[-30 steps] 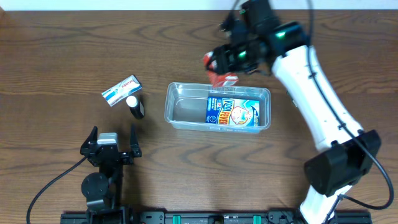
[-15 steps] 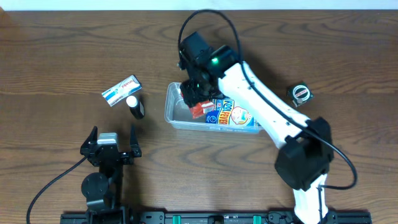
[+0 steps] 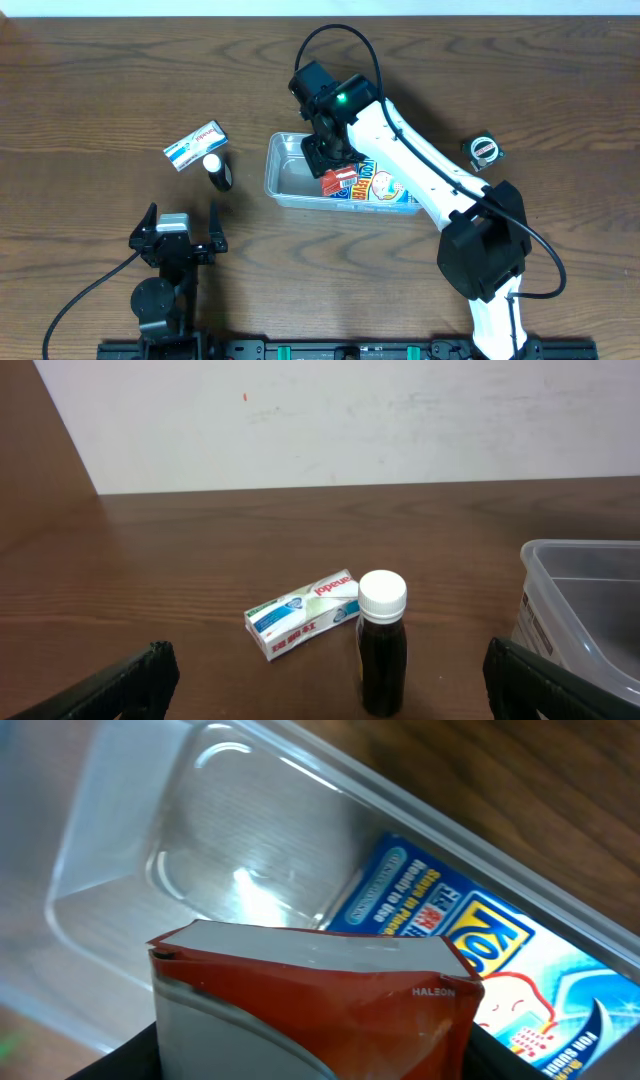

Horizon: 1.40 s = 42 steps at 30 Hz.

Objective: Pack container
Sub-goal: 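Lower the red packet into the container and release it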

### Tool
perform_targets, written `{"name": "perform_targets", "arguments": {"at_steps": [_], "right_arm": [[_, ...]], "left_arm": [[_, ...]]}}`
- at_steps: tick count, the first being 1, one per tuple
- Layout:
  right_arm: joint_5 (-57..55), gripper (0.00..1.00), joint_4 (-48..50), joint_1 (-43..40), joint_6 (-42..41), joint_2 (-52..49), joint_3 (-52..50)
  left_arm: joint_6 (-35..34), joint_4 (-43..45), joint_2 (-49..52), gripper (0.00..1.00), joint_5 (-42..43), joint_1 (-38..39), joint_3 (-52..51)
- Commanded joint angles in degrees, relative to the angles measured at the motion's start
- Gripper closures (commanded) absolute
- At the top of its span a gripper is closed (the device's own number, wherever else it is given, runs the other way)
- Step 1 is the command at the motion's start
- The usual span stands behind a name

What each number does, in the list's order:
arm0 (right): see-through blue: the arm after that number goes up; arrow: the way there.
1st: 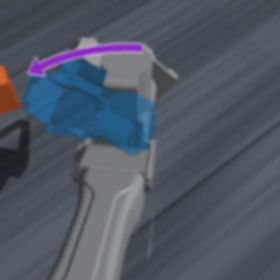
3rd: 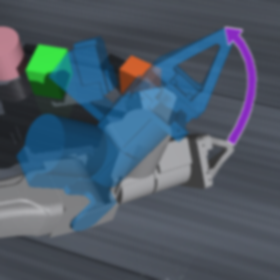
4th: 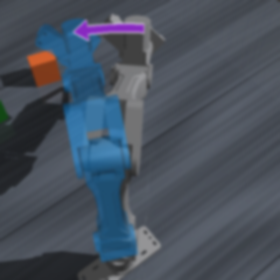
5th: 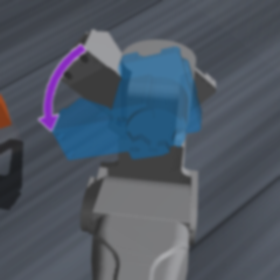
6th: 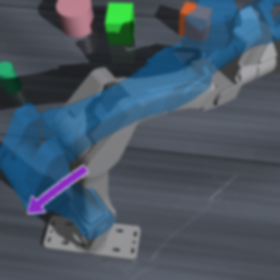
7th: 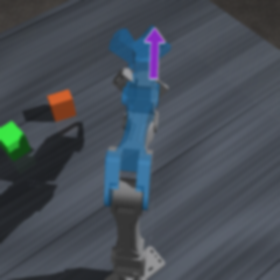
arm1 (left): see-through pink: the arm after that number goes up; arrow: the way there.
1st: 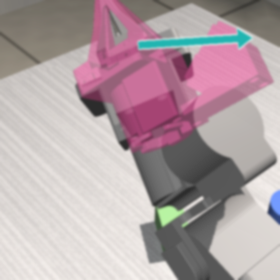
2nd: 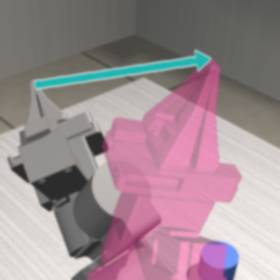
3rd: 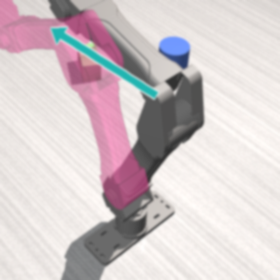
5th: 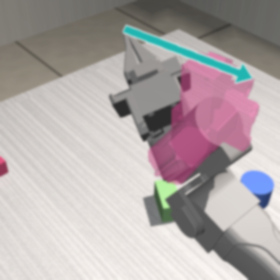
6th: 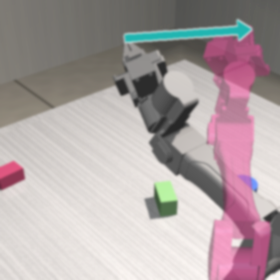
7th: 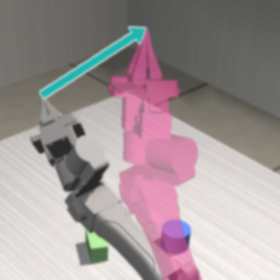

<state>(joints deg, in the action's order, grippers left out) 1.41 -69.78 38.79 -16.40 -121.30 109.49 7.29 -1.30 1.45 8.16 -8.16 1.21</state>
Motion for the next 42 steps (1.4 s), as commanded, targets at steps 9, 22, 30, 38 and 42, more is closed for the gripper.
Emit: {"name": "perform_targets", "arguments": {"at_steps": [9, 22, 30, 38, 42], "right_arm": [[-2.36, 0.47, 8.96, 0.94, -8.5, -0.24, -6.86], [-2.03, 0.46, 19.17, 3.28, -15.13, -0.24, -12.48], [-2.12, 0.46, 22.21, 3.3, -18.4, -0.26, -12.5], [-3.58, 0.47, 23.15, 3.3, -22.16, -1.75, -12.55], [-3.58, 0.48, 23.76, 3.3, -22.6, -2.49, -12.55]], "left_arm": [[-0.5, -1.9, 0.0, 0.02, 0.39, -0.28, -0.98], [-0.5, -1.9, 0.0, 0.02, 0.39, -0.28, -0.98], [-0.5, -1.9, 0.0, 0.02, 0.39, -0.28, -0.98], [-0.5, -1.9, 0.0, 0.02, 0.39, -0.28, -0.98], [-0.5, -1.9, 0.0, 0.02, 0.39, -0.28, -0.98]]}}
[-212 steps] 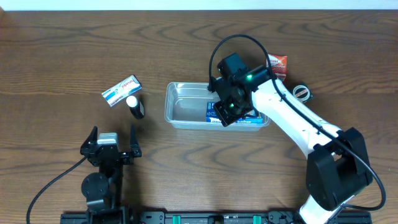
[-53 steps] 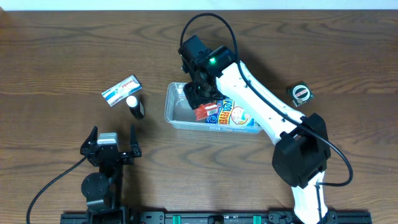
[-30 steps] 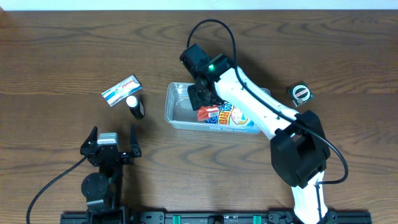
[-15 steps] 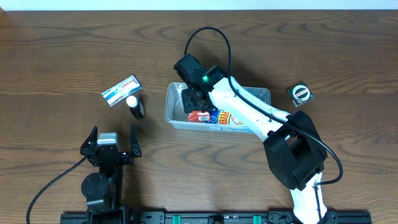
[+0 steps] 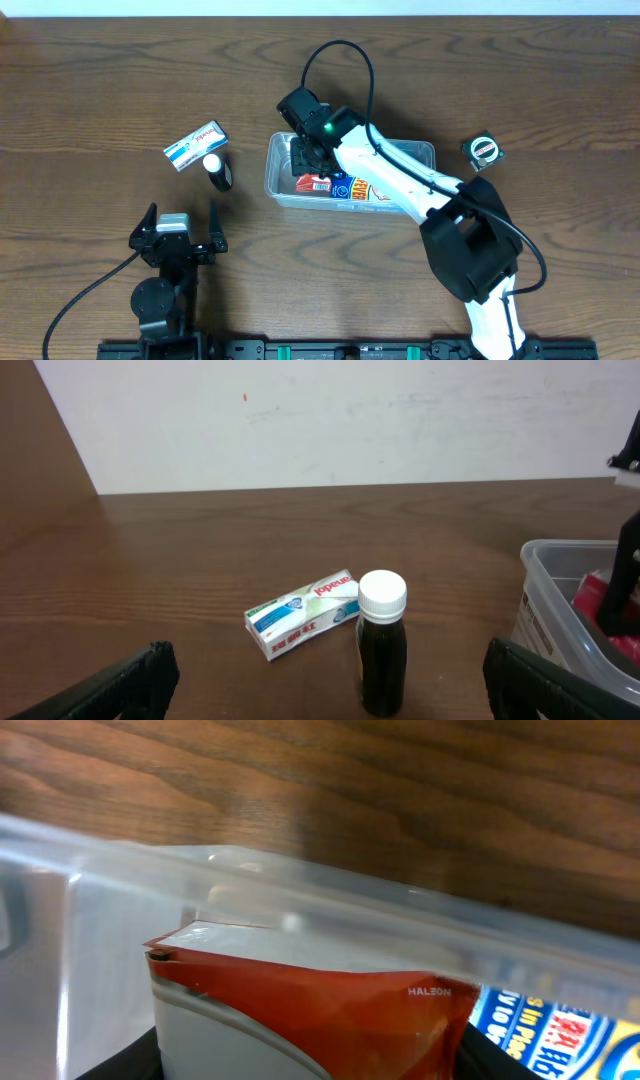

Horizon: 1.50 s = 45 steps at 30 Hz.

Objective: Pack container
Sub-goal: 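Lower the red packet into the container and release it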

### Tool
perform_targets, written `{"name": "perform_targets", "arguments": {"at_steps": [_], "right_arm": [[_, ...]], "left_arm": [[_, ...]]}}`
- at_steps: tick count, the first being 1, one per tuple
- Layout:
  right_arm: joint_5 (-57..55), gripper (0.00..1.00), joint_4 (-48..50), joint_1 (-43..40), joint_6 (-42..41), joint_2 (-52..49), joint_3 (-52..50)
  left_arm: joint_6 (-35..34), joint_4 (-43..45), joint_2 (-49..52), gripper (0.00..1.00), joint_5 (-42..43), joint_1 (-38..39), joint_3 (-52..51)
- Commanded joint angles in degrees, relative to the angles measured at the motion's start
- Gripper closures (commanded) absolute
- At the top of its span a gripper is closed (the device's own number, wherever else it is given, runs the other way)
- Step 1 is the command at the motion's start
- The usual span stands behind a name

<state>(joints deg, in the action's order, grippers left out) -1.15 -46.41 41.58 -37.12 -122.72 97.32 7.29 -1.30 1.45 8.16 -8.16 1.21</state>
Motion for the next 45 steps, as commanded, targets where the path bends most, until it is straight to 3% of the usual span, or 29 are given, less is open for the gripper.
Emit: {"name": "perform_targets", "arguments": {"at_steps": [1, 40, 45], "right_arm": [[-1.01, 0.48, 0.46, 0.5, -1.9, -1.11, -0.37], [-4.04, 0.48, 3.61, 0.5, -5.29, -1.22, -3.69], [-4.02, 0.44, 3.76, 0.5, -5.29, -1.22, -3.69]], "left_arm": [[-0.5, -1.9, 0.0, 0.02, 0.39, -0.28, -0.98], [-0.5, -1.9, 0.0, 0.02, 0.39, -0.28, -0.98], [-0.5, -1.9, 0.0, 0.02, 0.39, -0.28, -0.98]]}}
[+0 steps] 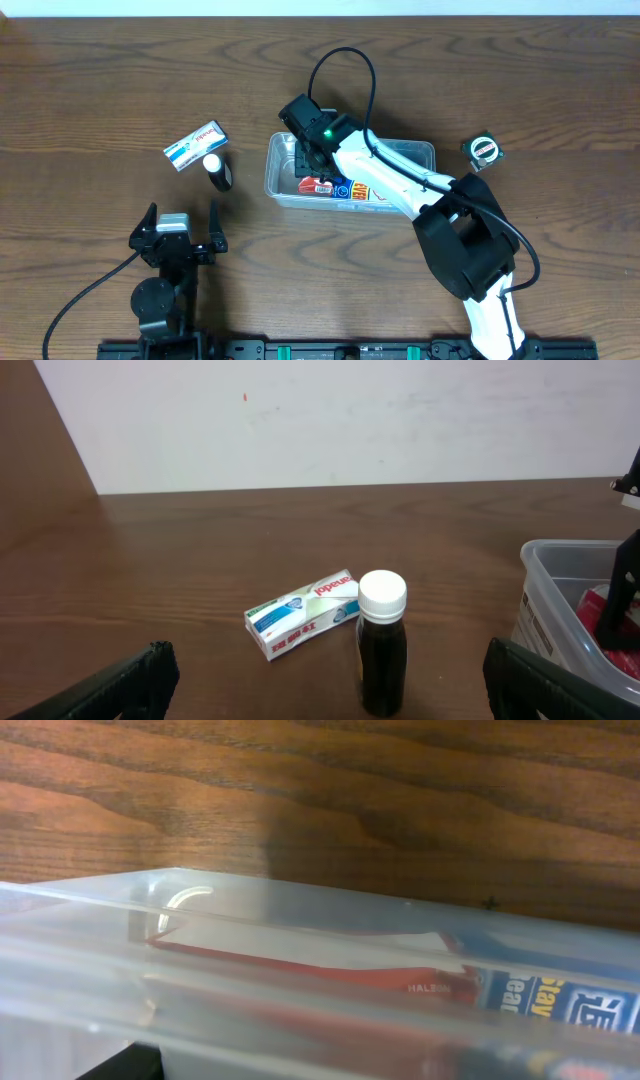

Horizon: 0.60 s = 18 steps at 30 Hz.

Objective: Pack container
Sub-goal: 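Lower the red packet into the container and release it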

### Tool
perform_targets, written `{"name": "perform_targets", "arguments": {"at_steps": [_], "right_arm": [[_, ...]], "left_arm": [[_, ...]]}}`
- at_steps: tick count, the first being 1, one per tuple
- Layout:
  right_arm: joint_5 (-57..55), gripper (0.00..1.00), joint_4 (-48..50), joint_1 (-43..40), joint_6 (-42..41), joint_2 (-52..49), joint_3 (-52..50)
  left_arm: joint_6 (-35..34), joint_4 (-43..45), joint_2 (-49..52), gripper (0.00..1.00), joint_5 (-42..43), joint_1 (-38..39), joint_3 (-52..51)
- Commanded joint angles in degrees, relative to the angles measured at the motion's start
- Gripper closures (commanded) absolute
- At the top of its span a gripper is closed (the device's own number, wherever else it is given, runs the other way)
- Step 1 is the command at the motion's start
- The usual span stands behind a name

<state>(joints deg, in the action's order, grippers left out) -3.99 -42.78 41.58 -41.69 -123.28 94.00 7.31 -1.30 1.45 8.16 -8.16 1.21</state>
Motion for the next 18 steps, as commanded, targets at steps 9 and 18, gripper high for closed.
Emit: {"name": "perform_targets", "arguments": {"at_steps": [9, 18], "right_arm": [[-1.16, 0.39, 0.2, 0.5, -0.7, -0.66, -0.37], [-1.16, 0.31, 0.42, 0.5, -0.68, -0.66, -0.37]], "left_arm": [[-0.52, -1.9, 0.0, 0.02, 0.39, -0.28, -0.98], [-0.52, -1.9, 0.0, 0.02, 0.39, -0.28, -0.98]]}}
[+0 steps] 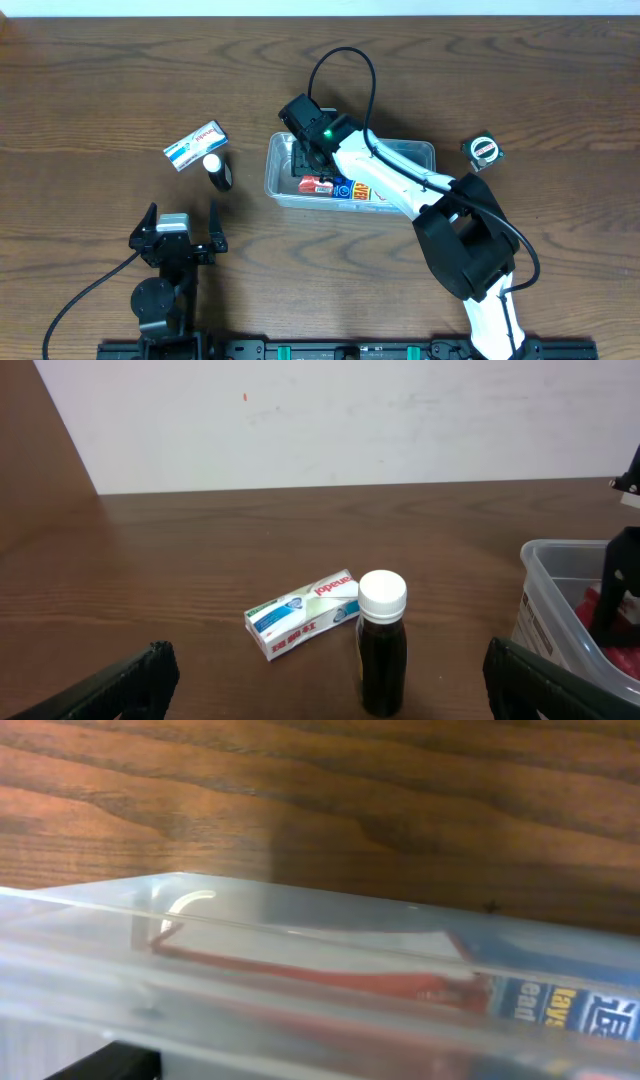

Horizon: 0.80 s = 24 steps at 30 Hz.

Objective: Pack container
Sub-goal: 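Lower the red packet into the container and release it, then move the right gripper up to the green Zam-Buk tin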

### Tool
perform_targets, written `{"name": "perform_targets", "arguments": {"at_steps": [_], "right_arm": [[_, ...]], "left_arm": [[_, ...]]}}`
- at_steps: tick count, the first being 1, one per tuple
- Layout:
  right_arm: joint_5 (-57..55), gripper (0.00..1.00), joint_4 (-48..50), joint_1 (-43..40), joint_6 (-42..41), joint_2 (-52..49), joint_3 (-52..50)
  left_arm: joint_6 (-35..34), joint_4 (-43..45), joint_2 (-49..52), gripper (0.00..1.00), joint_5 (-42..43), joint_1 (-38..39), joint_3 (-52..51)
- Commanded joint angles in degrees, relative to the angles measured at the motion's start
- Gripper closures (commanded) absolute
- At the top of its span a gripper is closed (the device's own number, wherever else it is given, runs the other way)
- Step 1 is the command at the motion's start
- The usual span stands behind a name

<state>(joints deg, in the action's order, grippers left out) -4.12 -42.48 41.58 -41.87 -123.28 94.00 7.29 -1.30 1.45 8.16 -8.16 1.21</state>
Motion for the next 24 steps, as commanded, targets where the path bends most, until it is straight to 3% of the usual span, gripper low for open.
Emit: {"name": "perform_targets", "arguments": {"at_steps": [1, 15, 24], "right_arm": [[-1.03, 0.31, 0.11, 0.5, -0.5, -0.66, -0.37], [-0.55, 0.27, 1.33, 0.79, 2.97, 0.31, -0.15], [-5.03, 0.17, -2.05, 0.7, 10.27, 13.73, 0.9]], "left_arm": [[-0.48, -1.9, 0.0, 0.02, 0.39, -0.28, -0.98], [-0.5, -1.9, 0.0, 0.02, 0.39, -0.28, -0.98], [-0.5, -1.9, 0.0, 0.02, 0.39, -0.28, -0.98]]}}
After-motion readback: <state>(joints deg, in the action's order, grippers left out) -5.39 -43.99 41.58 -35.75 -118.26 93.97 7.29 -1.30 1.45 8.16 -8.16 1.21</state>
